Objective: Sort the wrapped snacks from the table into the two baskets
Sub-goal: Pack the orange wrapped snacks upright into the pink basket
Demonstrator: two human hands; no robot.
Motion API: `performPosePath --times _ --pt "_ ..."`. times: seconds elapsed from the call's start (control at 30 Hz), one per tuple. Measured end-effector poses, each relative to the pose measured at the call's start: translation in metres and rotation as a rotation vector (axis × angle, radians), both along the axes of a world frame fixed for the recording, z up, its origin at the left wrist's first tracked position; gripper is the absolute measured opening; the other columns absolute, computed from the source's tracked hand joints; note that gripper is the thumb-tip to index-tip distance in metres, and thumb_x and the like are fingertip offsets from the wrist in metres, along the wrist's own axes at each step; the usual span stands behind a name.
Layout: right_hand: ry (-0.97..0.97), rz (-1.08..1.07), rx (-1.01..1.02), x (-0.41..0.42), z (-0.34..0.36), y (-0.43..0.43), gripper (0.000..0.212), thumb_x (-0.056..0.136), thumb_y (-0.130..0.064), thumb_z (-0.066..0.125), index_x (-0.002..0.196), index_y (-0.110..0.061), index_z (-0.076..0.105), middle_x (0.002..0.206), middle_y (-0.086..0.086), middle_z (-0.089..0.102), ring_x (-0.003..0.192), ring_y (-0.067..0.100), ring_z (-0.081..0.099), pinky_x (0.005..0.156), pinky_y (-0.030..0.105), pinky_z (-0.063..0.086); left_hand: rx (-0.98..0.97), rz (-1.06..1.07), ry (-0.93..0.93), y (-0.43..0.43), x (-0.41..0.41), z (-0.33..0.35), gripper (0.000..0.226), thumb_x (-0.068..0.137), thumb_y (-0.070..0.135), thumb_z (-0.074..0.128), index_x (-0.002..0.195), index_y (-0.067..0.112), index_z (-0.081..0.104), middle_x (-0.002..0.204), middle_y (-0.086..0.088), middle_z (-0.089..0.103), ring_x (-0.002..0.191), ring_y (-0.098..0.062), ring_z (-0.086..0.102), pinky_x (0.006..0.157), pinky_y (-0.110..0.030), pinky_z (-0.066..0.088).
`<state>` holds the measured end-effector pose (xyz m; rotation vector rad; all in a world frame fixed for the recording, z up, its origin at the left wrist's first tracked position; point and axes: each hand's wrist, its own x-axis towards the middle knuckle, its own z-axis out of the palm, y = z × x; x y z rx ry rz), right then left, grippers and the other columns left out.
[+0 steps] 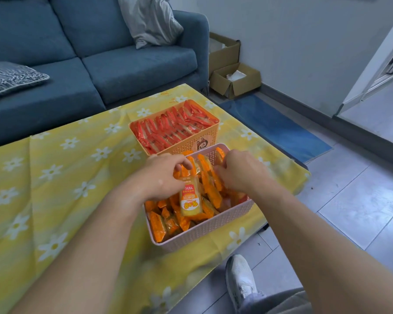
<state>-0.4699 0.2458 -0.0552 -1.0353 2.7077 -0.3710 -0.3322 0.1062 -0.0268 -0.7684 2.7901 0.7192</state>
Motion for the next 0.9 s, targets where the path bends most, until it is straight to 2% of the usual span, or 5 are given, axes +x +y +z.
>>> performPosePath --times 0.2,0.37,0.5,0.7,0.9 --pt "-0.086 0.022 -0.202 -0.01 0.023 0.017 0.02 0.093 -0.022 0.058 0.083 -0.017 0.074 0.076 0.001 0.072 0.07 0.022 0.069 0.062 0.039 0.062 0.053 0.011 0.078 0.002 0.0 -0.002 0.044 0.084 0.042 0.077 0.123 0.033 0.058 0.102 0.012 0.062 0.091 -0.009 0.058 0.078 -0.03 0.049" --pt "-0.078 0.211 0.147 0.015 0.021 0.014 0.043 0.076 -0.066 0.072 0.093 -0.026 0.072 0.088 -0.008 0.069 0.082 0.013 0.066 0.074 0.037 0.06 0.15 0.03 0.146 -0.002 0.003 0.005 0.036 0.081 0.032 0.083 0.113 0.027 0.069 0.093 0.006 0.062 0.086 -0.015 0.061 0.08 -0.033 0.052" --pt "0.021 0.252 0.258 0.023 0.017 0.006 0.046 0.078 -0.066 0.071 0.089 -0.022 0.071 0.083 -0.006 0.068 0.079 0.016 0.065 0.074 0.037 0.059 0.319 0.106 0.265 -0.01 0.013 0.023 0.016 0.087 0.019 0.078 0.102 0.024 0.076 0.083 0.003 0.062 0.076 -0.012 0.06 0.074 -0.033 0.055" --pt "-0.29 0.084 -0.202 -0.006 0.031 0.025 0.026 0.097 -0.017 0.051 0.092 -0.021 0.076 0.081 -0.006 0.076 0.076 0.016 0.071 0.073 0.039 0.06 0.616 0.349 0.477 -0.006 0.008 0.029 0.013 0.088 0.011 0.074 0.097 0.015 0.065 0.096 -0.01 0.069 0.077 -0.018 0.065 0.057 -0.027 0.054" --pt "-0.408 0.339 -0.369 -0.003 0.044 0.033 0.045 0.089 -0.032 0.072 0.132 -0.039 0.06 0.115 -0.022 0.063 0.102 0.002 0.061 0.083 0.021 0.051 0.712 0.392 0.516 0.018 -0.011 0.021 0.019 0.084 0.019 0.078 0.098 0.013 0.066 0.087 -0.005 0.07 0.062 -0.01 0.066 0.055 -0.027 0.054"
